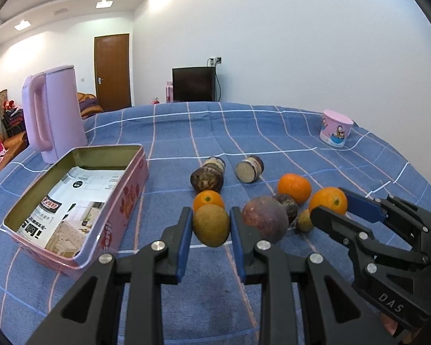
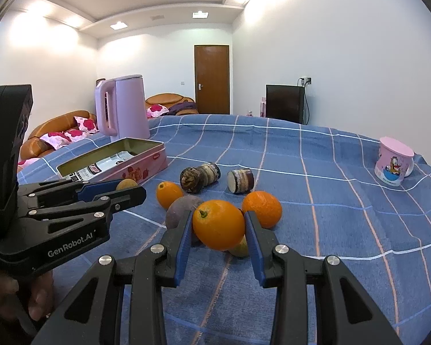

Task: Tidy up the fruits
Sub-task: 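Carry the orange in the right tool while the left tool carries the citrus to the tin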

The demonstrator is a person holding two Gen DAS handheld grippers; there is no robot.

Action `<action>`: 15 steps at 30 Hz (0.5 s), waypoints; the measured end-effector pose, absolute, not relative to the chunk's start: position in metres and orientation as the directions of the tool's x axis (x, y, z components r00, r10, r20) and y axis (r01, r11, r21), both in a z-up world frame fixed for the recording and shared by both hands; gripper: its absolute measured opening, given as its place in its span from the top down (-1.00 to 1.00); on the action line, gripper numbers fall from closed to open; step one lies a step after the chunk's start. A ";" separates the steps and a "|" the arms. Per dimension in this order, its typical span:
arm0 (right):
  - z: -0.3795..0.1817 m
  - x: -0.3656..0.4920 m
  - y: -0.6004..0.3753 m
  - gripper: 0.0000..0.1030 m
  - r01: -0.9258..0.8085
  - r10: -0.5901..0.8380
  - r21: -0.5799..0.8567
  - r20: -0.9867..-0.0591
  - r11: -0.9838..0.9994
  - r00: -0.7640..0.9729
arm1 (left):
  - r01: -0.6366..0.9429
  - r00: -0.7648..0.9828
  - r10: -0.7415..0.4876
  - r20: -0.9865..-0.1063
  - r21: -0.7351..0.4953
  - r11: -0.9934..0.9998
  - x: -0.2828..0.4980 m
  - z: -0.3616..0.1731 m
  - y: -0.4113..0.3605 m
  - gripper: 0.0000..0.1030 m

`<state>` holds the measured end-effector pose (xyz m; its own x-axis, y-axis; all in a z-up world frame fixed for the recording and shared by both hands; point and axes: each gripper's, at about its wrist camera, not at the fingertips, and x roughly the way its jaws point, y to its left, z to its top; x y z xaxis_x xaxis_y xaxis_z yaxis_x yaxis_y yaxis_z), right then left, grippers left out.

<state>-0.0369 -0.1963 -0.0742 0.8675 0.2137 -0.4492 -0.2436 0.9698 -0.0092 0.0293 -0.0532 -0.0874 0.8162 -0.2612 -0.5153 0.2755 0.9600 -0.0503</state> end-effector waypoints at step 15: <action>-0.060 -0.037 -0.189 0.26 -0.266 0.238 -0.007 -0.430 0.964 0.871 | 0.186 0.879 -0.165 -0.447 0.003 0.983 0.024 -0.066 -0.032 0.46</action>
